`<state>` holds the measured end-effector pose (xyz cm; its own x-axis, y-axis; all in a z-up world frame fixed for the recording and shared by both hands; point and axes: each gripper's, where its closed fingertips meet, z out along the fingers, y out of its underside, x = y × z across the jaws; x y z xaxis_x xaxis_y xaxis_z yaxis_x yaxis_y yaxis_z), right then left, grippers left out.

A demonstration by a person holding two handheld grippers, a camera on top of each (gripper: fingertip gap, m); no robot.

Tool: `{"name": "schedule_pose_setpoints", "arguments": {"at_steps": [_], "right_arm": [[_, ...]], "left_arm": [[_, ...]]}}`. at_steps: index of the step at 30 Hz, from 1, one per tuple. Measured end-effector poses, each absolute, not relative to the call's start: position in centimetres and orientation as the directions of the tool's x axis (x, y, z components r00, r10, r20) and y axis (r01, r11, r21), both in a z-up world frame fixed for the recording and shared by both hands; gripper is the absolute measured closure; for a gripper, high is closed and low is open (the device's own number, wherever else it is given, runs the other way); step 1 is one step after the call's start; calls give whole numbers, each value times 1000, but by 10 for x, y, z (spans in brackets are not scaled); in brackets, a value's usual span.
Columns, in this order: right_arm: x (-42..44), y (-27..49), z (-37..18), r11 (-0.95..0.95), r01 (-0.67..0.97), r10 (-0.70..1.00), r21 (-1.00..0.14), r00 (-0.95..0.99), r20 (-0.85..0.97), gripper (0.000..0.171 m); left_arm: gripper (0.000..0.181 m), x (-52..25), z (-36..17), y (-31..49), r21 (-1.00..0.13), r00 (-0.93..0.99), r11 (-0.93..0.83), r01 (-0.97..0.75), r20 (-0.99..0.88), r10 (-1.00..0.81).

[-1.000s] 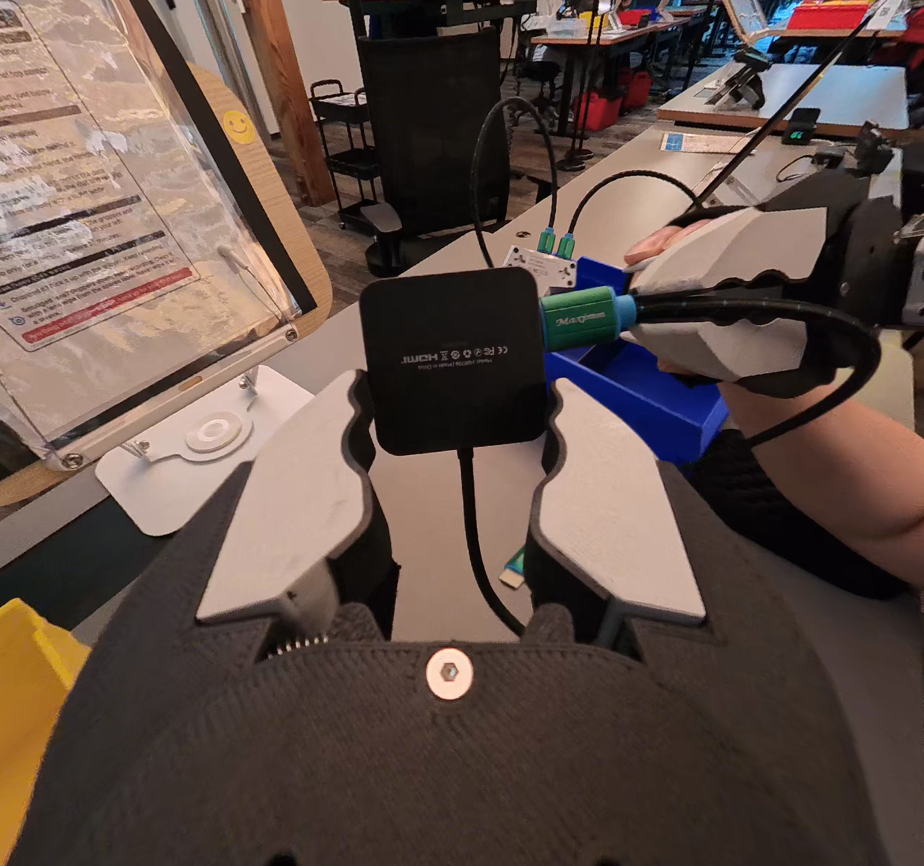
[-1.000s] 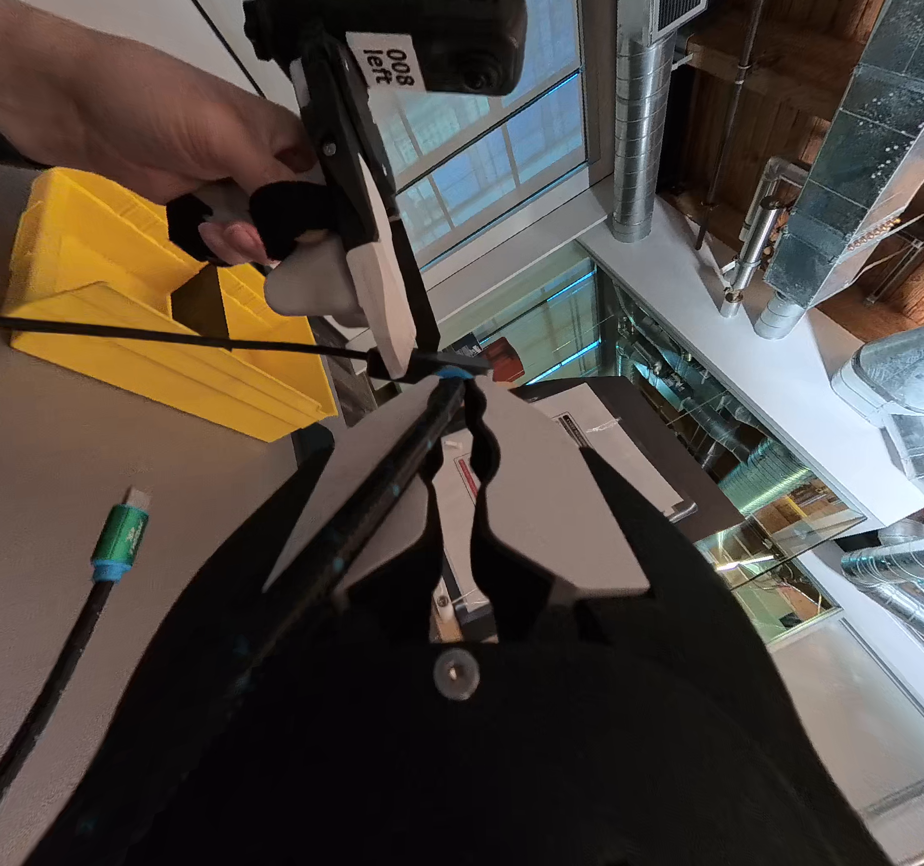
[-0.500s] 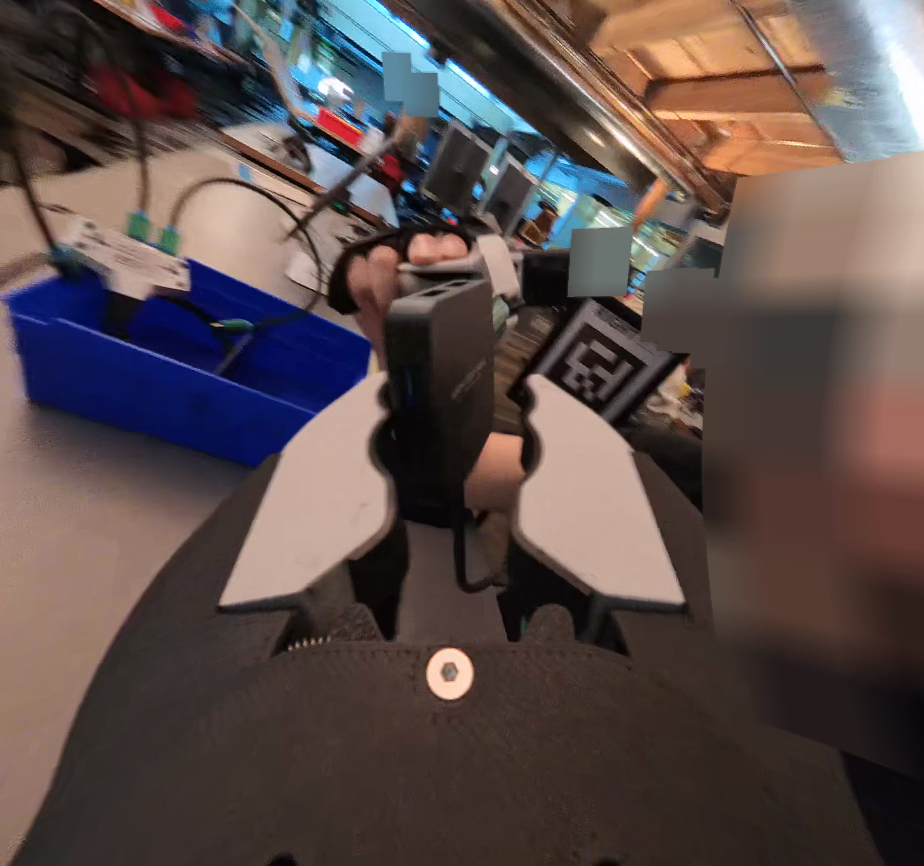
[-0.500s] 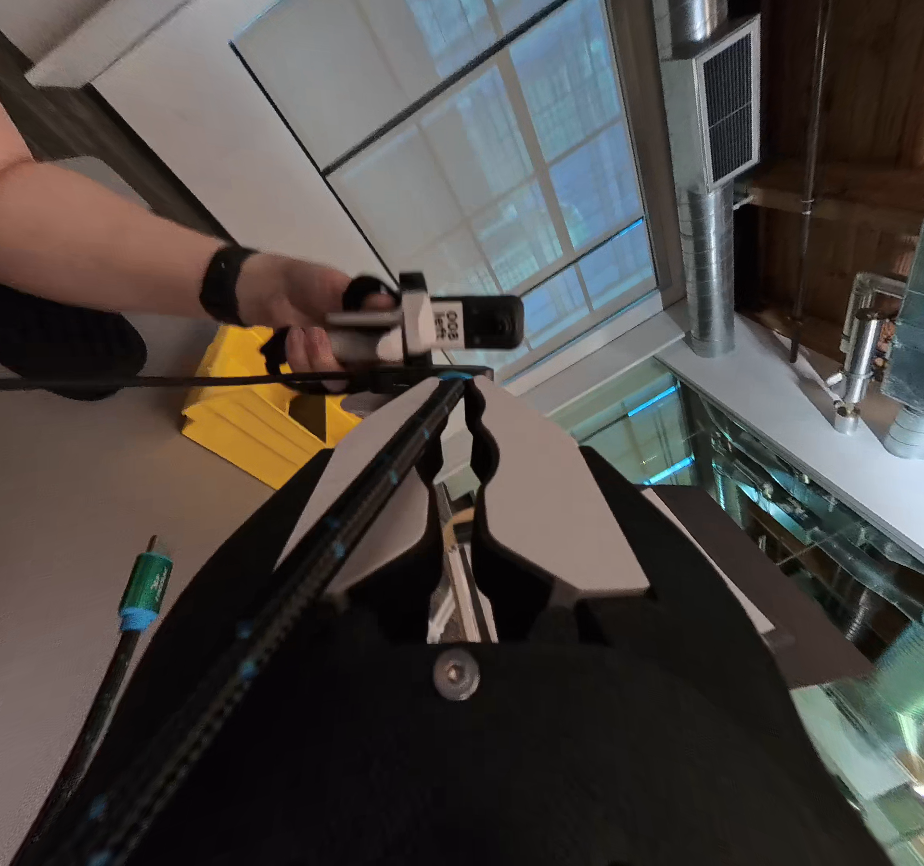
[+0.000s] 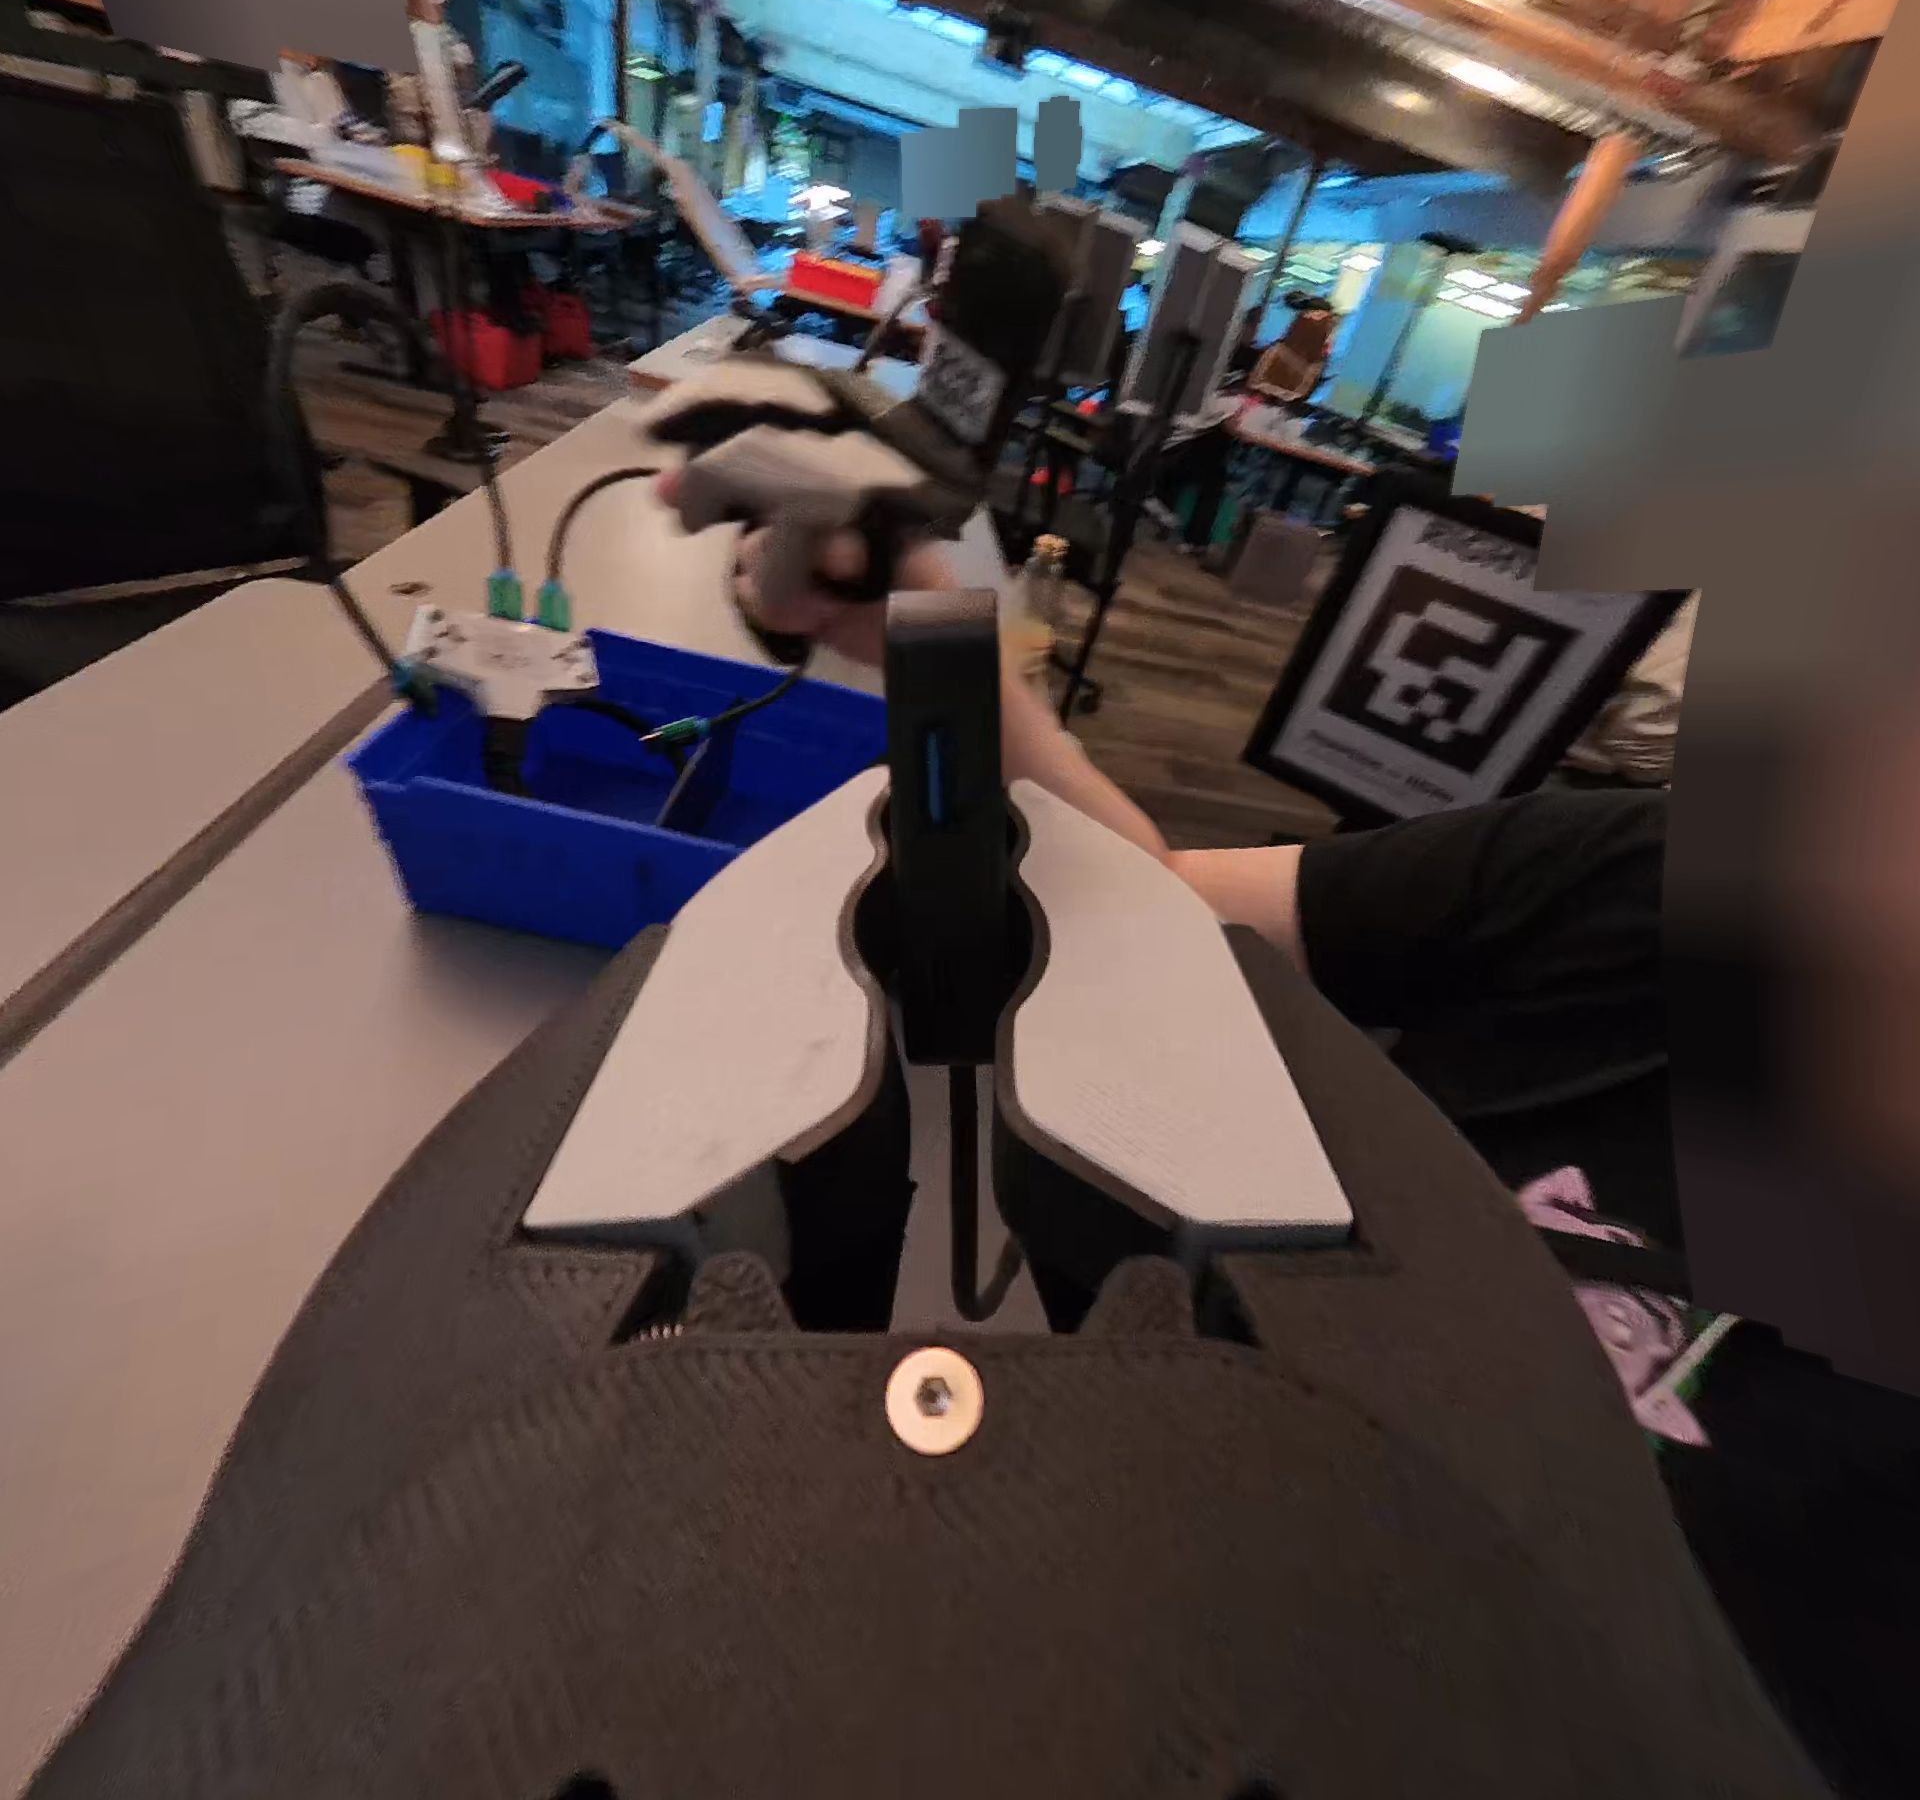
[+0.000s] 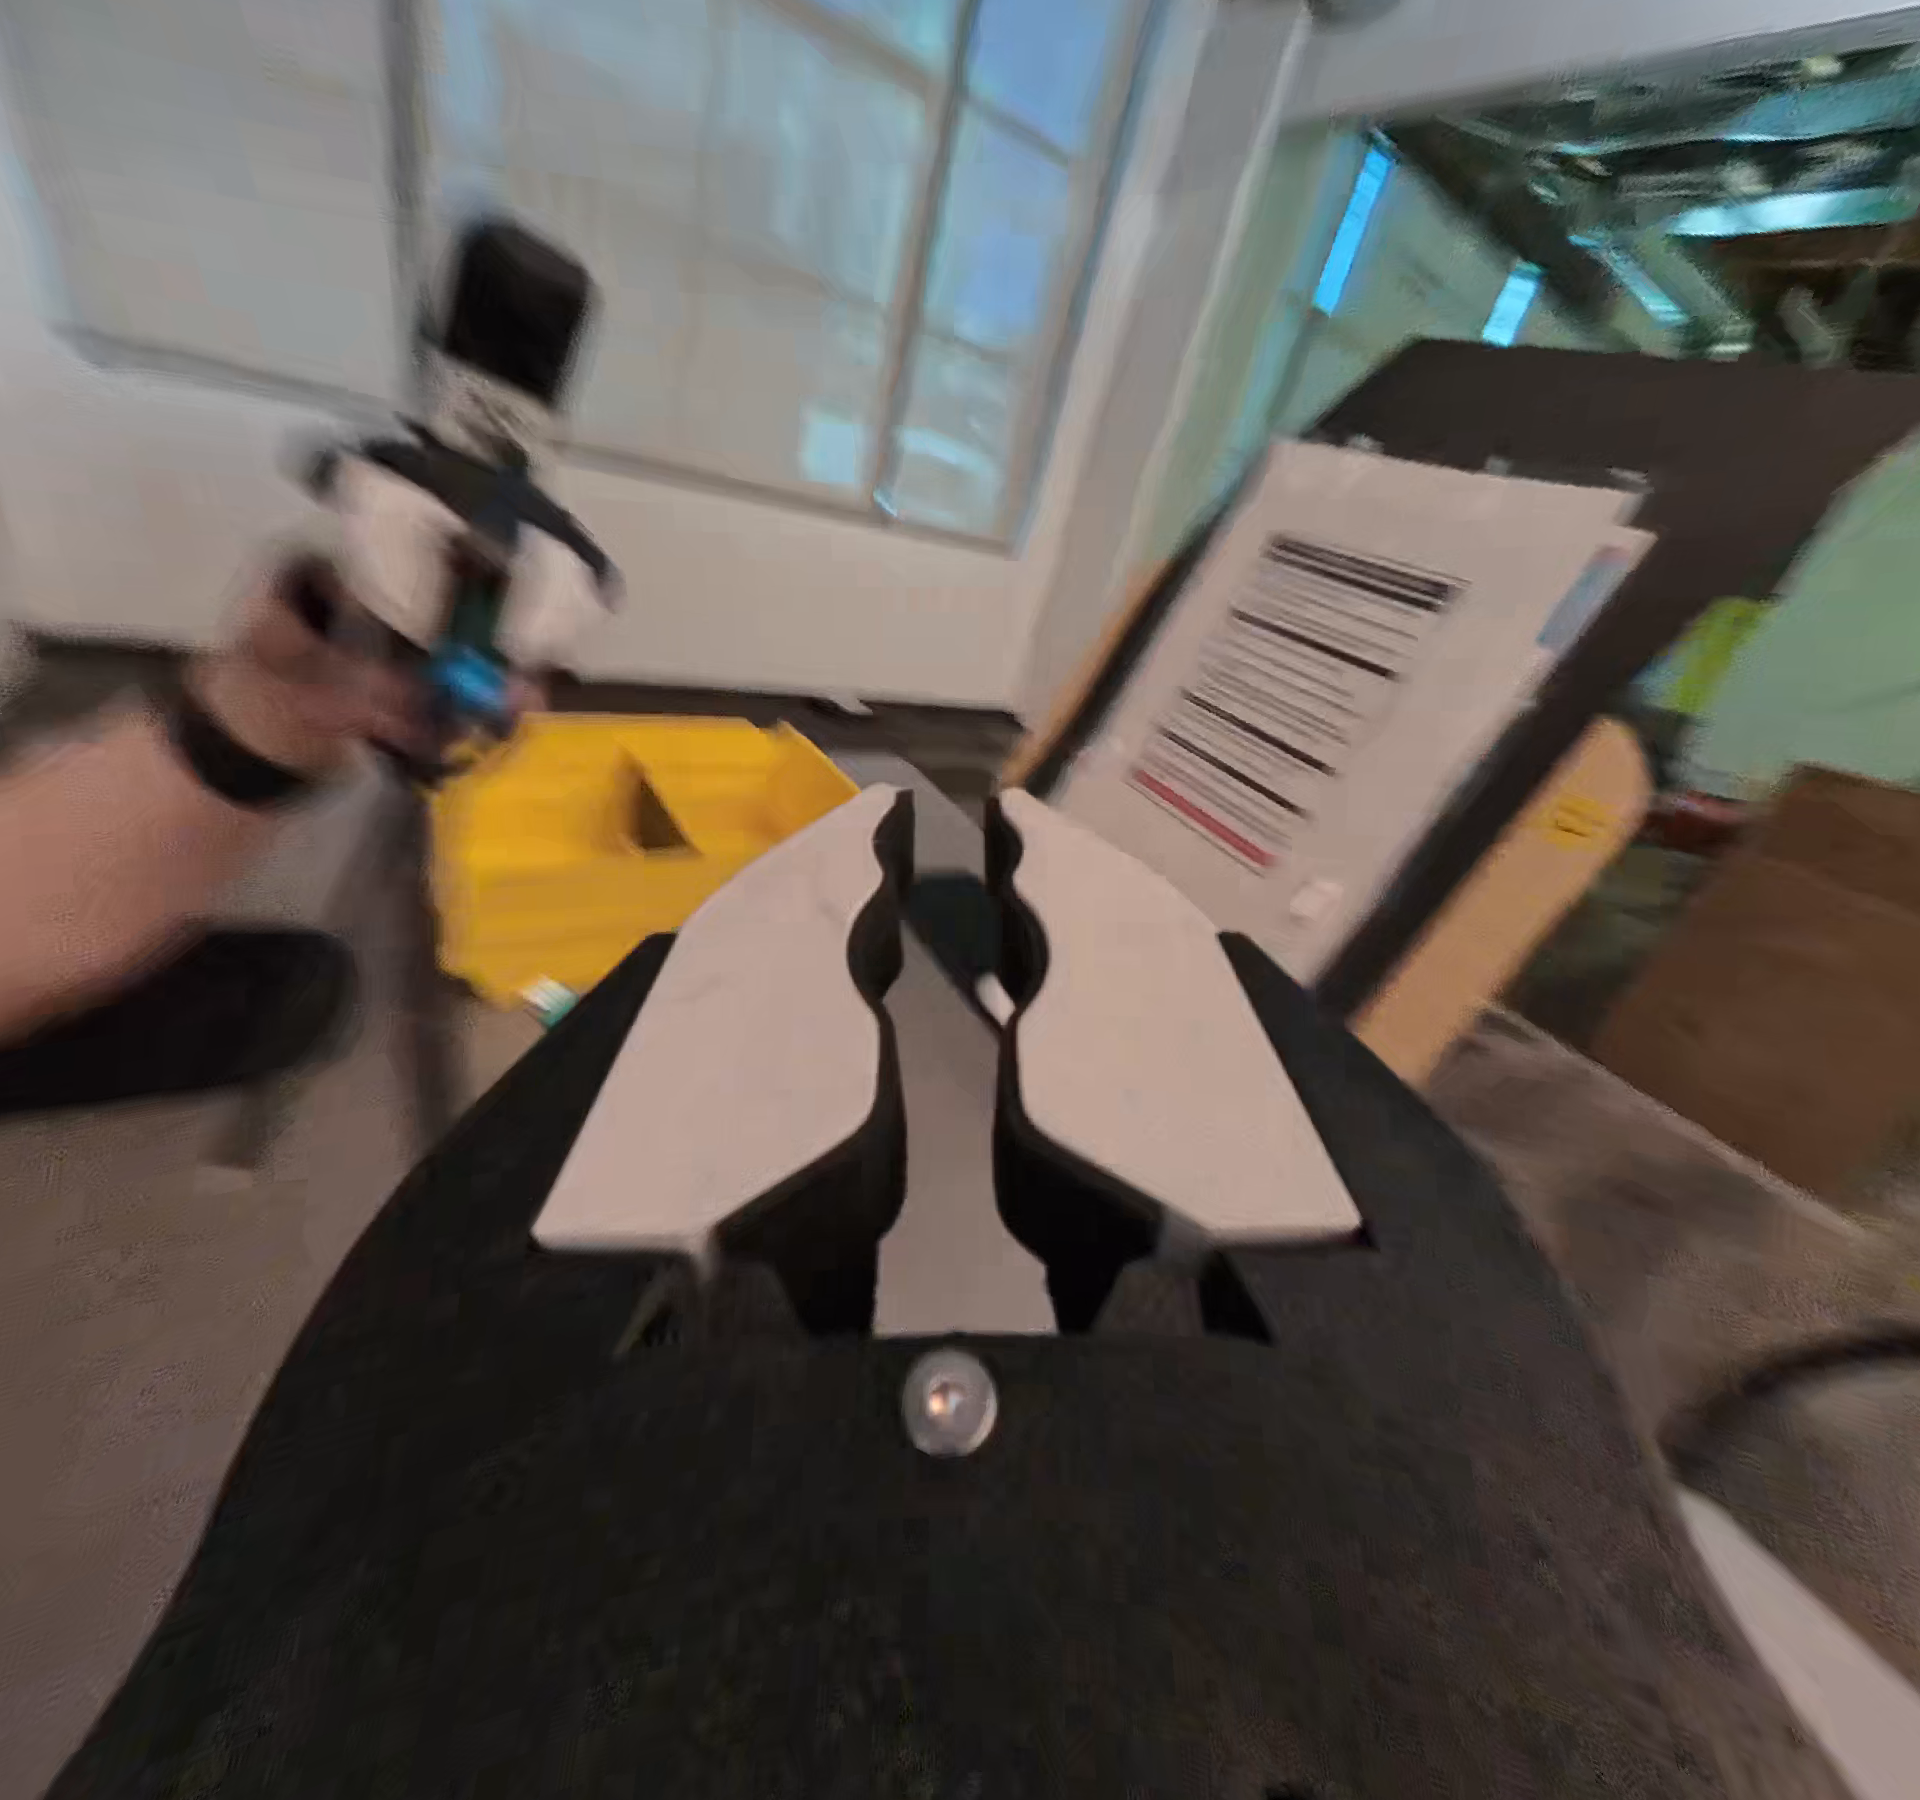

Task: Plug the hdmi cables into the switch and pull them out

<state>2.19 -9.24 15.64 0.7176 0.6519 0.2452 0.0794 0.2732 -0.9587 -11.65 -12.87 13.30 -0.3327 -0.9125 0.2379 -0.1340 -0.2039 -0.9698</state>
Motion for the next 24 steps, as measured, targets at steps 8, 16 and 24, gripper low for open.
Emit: {"name": "schedule_pose_setpoints", "arguments": {"at_steps": [8, 16, 24], "right_arm": [[-78, -115, 116, -40, 165, 878, -985, 477, 45, 128], [-93, -112, 103, -196, 113, 932, -974, 331, -149, 160], [-93, -108, 101, -211, 103, 924, -972, 345, -164, 160]], "left_arm": [[168, -113, 115, -112, -965, -215, -157, -212, 203, -955], [168, -106, 111, -114, -960, -231, -181, -216, 230, -945], [167, -106, 120, -107, -956, -252, -264, -128, 288, -924]]}}
